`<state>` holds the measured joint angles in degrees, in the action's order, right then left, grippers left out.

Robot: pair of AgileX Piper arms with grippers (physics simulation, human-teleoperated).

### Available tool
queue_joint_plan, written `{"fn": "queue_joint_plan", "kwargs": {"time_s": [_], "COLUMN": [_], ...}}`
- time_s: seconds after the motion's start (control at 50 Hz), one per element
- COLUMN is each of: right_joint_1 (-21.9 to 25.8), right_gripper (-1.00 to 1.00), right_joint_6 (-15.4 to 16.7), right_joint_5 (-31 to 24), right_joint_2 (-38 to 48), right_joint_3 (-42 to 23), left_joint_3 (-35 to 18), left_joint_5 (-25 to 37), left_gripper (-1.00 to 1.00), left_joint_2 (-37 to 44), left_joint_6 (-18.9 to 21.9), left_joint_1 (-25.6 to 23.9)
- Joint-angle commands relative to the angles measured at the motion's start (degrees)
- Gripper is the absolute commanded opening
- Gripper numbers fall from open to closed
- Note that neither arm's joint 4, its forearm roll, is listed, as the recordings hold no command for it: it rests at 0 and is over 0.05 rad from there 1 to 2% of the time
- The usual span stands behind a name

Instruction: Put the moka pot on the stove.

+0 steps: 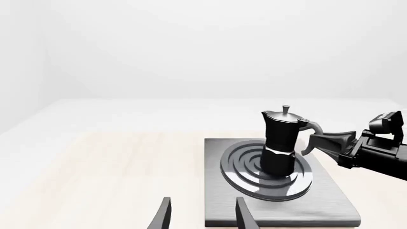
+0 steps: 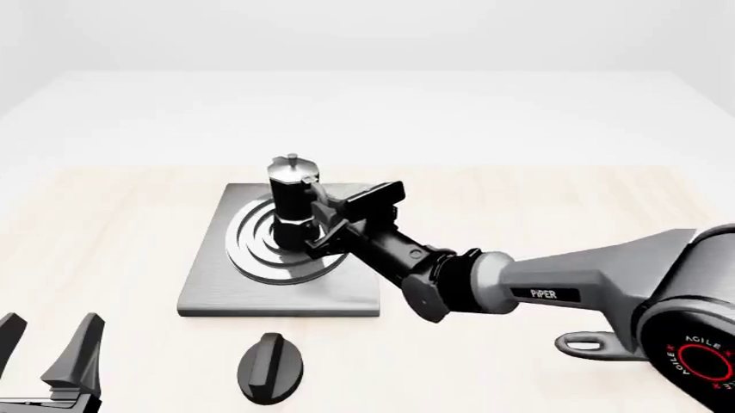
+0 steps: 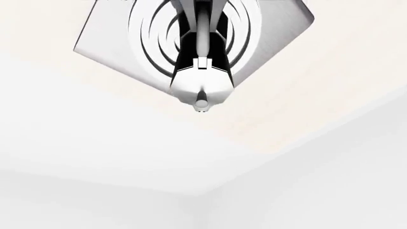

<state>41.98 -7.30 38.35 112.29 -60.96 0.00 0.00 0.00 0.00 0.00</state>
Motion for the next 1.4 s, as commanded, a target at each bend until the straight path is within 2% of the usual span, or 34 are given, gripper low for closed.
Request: {"fn": "queue_joint_plan", "kwargs": {"time_s": [0.02,0.3,0.32,0.86,1.4], "right_joint_1": [0.2,0.7,0.8,0.3,-0.7], "right_gripper": [-1.00,-1.00,1.00,1.00,1.00], "right_joint_6": [-1.1,-1.5,-1.7,-0.6,-0.4], "right_joint_5": [0.7,0.7,0.9,0.8,1.7], "right_joint_2": [0.4,1.3,1.2,-0.3,-11.1], "right_joint_3": [-0.8,-0.8,-0.6,0.8,10.0], "left_joint_3": [0.0,0.0,0.0,0.0,0.0], "left_joint_5": [0.0,0.0,0.0,0.0,0.0], "left_gripper": [1.00,1.00,1.00,1.00,1.00], "left_joint_2": [0.0,0.0,0.0,0.0,0.0], "left_joint_6": [0.0,0.0,0.0,0.0,0.0], "left_joint_1": [0.0,0.0,0.0,0.0,0.0]}}
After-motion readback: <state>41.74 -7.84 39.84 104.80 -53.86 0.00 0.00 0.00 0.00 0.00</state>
